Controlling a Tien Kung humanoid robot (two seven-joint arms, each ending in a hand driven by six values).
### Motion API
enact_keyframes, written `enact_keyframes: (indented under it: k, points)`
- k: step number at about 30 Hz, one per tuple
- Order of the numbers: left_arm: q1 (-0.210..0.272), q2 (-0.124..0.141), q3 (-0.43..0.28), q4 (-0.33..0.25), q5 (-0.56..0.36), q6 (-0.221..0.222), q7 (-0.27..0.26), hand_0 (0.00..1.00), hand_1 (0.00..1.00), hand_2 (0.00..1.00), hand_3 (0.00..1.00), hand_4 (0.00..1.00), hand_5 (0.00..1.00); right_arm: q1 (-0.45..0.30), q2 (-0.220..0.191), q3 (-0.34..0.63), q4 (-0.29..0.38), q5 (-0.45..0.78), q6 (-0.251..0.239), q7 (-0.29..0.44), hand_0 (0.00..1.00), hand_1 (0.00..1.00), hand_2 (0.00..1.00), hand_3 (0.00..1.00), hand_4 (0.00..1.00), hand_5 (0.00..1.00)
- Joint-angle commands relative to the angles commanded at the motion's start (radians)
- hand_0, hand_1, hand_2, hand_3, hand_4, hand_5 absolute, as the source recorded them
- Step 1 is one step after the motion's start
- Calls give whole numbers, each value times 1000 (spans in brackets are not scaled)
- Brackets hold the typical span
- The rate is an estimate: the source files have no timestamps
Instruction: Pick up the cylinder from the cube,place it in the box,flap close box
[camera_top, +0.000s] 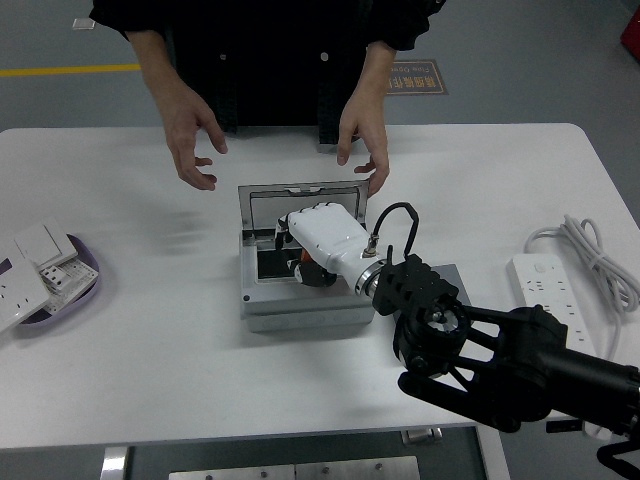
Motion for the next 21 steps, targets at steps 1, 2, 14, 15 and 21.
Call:
enact_keyframes:
  k: [1, 2, 14, 15, 21]
  points:
    - [0, 0, 0, 0, 0, 0, 0, 596, 623, 616, 634, 688, 218, 1, 0, -3, -2, 1, -3, 4, 763, 667, 669, 668, 472, 237]
    - [0, 0, 0, 0, 1, 0, 0, 596, 623, 616, 634, 688, 218, 1, 0, -5, -3, 3, -6, 7, 763, 667, 669, 668, 472, 237]
    - [-2, -4, 1, -1, 2, -1, 1, 596, 623, 616, 633, 686, 218, 3, -7, -27, -10, 27, -51, 30, 811, 685, 691, 672, 622, 338]
    - [-2, -5, 1, -1, 2, -1, 1, 596, 623, 616, 633, 686, 218, 0, -10, -24, -6, 45, -59, 35, 811, 685, 691, 672, 622, 338]
    - [-2, -5, -8, -3, 10, -1, 2, 596, 623, 616, 633, 685, 217, -42, -73, 31, 94, 196, -131, 102, 811, 681, 681, 670, 643, 355]
